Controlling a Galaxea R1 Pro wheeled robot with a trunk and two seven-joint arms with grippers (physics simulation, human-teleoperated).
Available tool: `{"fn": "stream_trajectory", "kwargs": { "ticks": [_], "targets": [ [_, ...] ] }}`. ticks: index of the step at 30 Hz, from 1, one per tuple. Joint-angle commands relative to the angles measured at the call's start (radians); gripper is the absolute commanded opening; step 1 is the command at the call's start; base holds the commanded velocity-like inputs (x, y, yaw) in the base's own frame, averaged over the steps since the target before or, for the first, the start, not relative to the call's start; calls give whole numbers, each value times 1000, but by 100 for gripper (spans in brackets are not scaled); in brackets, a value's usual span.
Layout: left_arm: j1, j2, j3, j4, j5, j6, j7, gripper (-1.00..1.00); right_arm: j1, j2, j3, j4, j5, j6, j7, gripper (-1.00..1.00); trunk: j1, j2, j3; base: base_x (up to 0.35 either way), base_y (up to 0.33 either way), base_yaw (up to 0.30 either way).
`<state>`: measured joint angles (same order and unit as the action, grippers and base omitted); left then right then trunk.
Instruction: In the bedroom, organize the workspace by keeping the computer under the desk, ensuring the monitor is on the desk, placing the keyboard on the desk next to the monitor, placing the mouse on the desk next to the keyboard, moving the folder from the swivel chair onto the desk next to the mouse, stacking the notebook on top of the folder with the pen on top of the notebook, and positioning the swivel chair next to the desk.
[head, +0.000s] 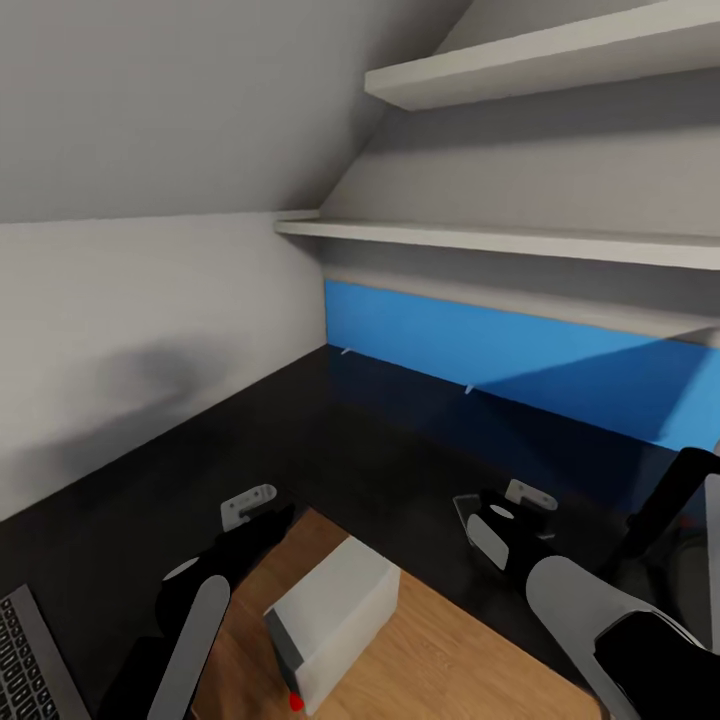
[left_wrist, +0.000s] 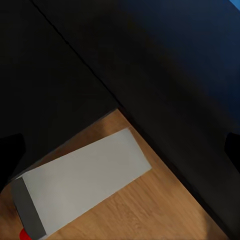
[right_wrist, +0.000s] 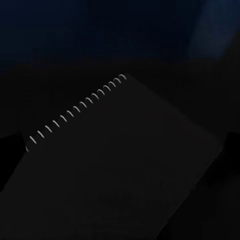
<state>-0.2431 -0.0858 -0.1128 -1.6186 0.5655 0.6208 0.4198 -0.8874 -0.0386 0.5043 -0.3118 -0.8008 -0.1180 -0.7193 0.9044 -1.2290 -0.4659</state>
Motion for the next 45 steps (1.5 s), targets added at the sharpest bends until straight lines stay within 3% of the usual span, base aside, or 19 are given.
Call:
{"fn": "stream_trajectory", "kwargs": {
  "ticks": [1, 19, 31, 45],
  "targets": [
    [-1, 0, -1, -1, 10, 2, 10, 100, -1, -1, 8, -1, -11, -6, -3, 100, 4, -8, -4, 0, 0, 0],
    [-1, 0, -1, -1, 11, 2, 10, 100, -1, -1, 7, -1, -11, -6, -3, 100, 73, -134, -61, 0, 0, 0],
    [-1, -1, -1, -1, 11, 2, 10, 100, -1, -1, 7, -1, -11, -6, -3, 100, 73, -134, -61, 0, 0, 0],
    [-1, -3, -1, -1, 11, 2, 10, 100, -1, -1, 7, -1, -11, -6, -3, 100, 127, -232, -105, 0, 0, 0]
  ]
}}
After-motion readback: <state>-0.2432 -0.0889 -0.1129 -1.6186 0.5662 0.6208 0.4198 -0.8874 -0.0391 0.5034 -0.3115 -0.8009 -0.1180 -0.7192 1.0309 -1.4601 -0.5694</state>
